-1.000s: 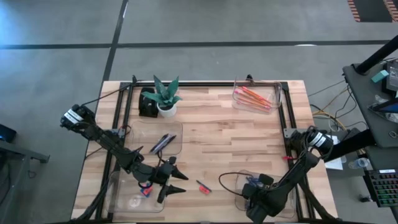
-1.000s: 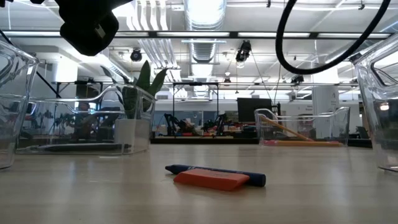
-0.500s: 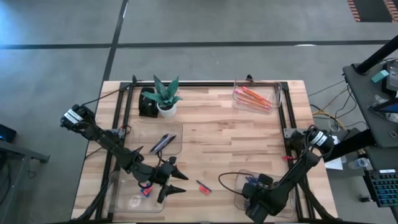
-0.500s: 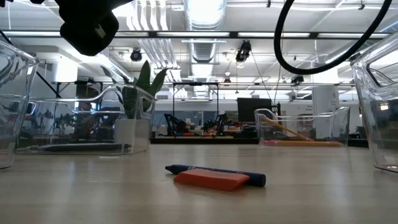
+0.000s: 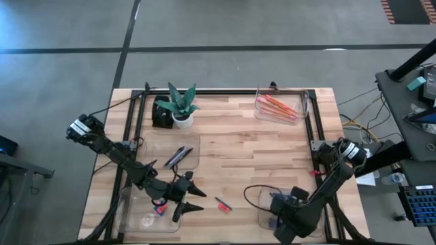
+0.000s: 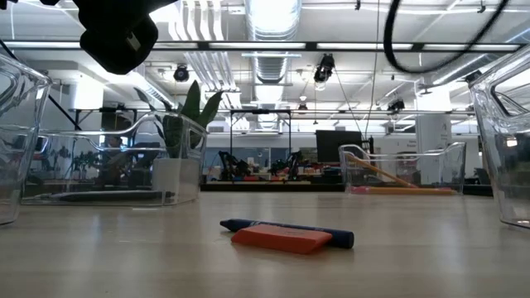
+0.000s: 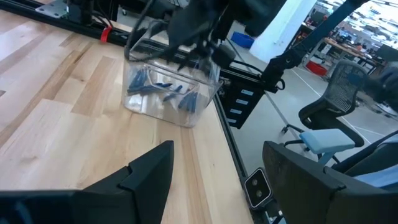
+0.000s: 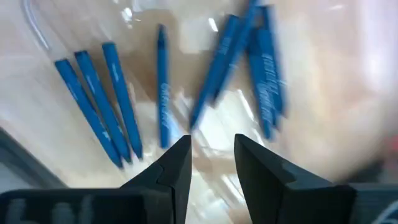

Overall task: Sort crayons/erasers/pens/pencils in bins
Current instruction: Put the blue crayon into the bottom right transparent bin

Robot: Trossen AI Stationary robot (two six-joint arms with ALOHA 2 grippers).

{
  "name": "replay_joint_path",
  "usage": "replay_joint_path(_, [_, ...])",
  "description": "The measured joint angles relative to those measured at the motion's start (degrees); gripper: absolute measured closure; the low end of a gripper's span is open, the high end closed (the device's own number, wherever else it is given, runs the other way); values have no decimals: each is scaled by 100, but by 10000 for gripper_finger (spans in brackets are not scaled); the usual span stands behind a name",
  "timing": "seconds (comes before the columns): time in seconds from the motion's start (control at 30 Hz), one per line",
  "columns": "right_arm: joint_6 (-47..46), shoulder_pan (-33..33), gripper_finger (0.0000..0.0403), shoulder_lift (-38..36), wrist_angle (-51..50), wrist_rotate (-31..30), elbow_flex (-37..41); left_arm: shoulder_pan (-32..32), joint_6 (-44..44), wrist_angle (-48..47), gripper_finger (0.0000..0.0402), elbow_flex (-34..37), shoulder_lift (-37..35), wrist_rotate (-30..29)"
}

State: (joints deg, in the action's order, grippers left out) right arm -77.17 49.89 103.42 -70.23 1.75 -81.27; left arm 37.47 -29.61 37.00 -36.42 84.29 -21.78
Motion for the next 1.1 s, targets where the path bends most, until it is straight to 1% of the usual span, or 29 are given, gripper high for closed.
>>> replay_joint_path(0.07, [-18, -1, 290, -34, -474, -57, -240, 0, 0, 1, 169, 0, 0, 0])
replay_joint_path(0.13, [-15, -17, 292, -47, -725, -325, -428, 0, 0, 1, 169, -2, 0, 0])
replay_joint_path(0.27, [209, -61, 297, -101, -722, -1352, -679, 0, 0, 4, 169, -2, 0, -1])
replay_joint_path(0.43, [550, -273, 306, -101, -688, -2344, -895, 0, 0, 9, 169, -3, 0, -137])
replay_joint_path(0.57, [579, -545, 312, -101, -687, -3029, -1002, 0, 0, 27, 169, -45, 0, -291])
replay_joint_path(0.73, [604, -932, 316, -101, -613, -3578, -1034, 0, 0, 33, 169, -88, 0, -299])
replay_joint_path(0.8, [647, -1071, 317, -97, -370, -3877, -1034, 0, 0, 28, 169, -97, 0, -299])
replay_joint_path(0.87, [871, -1200, 316, -56, 153, -4120, -1032, 0, 0, 26, 169, -103, 0, -299])
replay_joint_path(1.0, [1880, -1398, 311, 153, 1553, -4133, -999, 0, 0, 6, 169, -98, 0, -292])
replay_joint_path(1.1, [2153, -1527, 305, 333, 2277, -3999, -999, 0, 0, 1, 169, -106, 0, -280])
